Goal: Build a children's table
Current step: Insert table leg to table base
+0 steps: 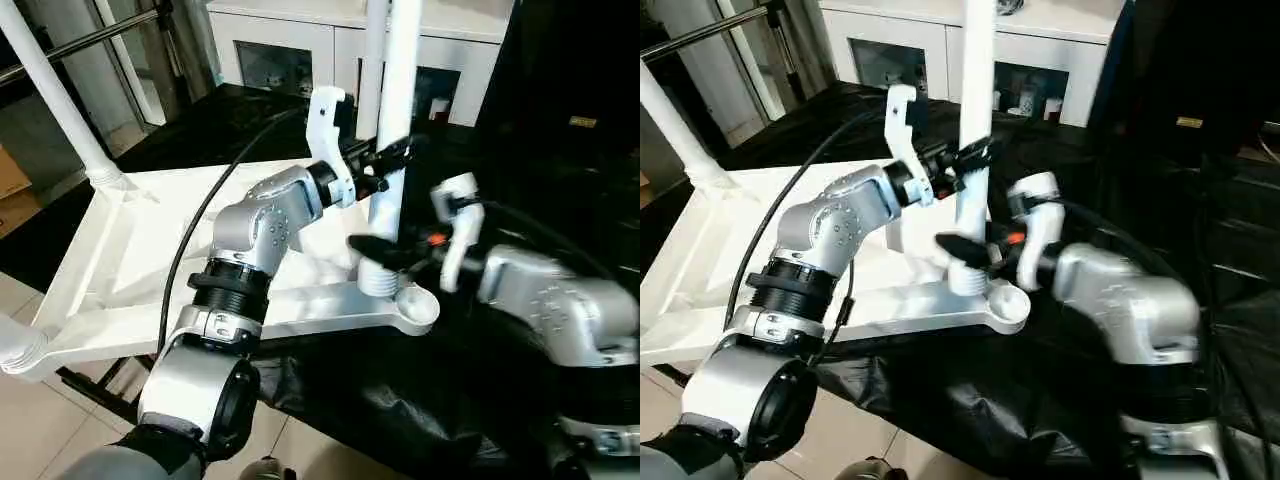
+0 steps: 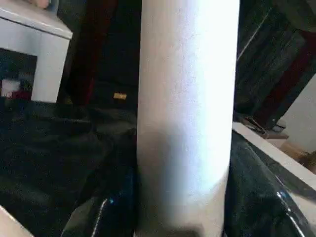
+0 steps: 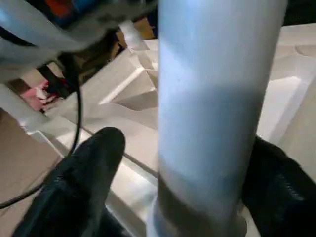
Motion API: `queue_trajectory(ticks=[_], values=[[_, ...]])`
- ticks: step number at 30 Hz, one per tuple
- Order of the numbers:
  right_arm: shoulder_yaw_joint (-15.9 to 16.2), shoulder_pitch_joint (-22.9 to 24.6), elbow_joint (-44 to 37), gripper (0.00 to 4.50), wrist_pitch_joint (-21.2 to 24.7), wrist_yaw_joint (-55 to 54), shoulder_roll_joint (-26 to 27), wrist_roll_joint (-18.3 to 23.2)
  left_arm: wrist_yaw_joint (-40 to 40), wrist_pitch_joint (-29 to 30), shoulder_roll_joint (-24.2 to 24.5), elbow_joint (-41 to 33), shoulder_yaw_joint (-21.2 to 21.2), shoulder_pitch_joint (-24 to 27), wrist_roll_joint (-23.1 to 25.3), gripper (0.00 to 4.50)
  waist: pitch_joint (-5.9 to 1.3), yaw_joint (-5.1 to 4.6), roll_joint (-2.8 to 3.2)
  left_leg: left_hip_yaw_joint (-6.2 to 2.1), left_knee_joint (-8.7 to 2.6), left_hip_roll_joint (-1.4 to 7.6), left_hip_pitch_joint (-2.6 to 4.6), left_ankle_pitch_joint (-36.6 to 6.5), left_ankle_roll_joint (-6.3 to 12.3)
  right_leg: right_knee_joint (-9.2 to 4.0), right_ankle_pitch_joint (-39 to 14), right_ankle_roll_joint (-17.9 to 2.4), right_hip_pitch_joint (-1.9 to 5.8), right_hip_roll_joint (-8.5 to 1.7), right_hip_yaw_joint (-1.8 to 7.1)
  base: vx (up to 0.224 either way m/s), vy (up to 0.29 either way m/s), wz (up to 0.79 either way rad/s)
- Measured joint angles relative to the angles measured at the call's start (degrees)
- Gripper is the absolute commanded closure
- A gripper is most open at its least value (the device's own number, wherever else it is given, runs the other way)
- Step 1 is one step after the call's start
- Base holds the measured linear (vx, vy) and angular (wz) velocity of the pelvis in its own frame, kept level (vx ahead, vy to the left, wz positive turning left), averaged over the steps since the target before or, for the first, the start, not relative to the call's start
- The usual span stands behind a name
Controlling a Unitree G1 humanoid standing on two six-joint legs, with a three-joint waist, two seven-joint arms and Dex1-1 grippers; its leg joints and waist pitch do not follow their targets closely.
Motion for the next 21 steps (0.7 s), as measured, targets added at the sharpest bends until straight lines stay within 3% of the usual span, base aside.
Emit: queue_trajectory(ticks=[17, 19, 21], values=[[0.9, 0.0, 0.5, 2.5, -2.2, -1.5, 0.8, -2.2, 0.8, 0.4, 0.0, -1.4, -0.3, 0.3, 0.2, 2.66, 0.13, -0.02, -0.2, 0.0, -0.01, 0.0, 0.0, 0.0, -0.02, 0.0, 0.0, 0.0, 0.0, 0.0, 0.01, 0.0, 0.0, 0.0], [1.0, 0.0, 0.7, 2.56, -2.7, -1.0, 0.7, -2.2, 0.7, 1.4, 0.1, -2.2, -0.3, 0.3, 0.0, 2.1, 0.13, -0.06, -0.2, 0.0, -0.01, 0.0, 0.01, 0.0, -0.01, 0.01, 0.0, 0.0, 0.0, 0.0, 0.0, 0.0, 0.0, 0.0], [1.1, 0.1, 0.8, 2.57, -3.5, 0.3, 0.5, -2.2, -0.1, 2.1, 0.3, -3.4, -0.6, 0.6, -0.2, 1.96, 0.13, -0.04, -0.2, 0.0, -0.01, 0.0, 0.0, 0.0, -0.01, 0.0, 0.0, 0.0, 0.0, 0.0, 0.0, 0.0, 0.0, 0.0]])
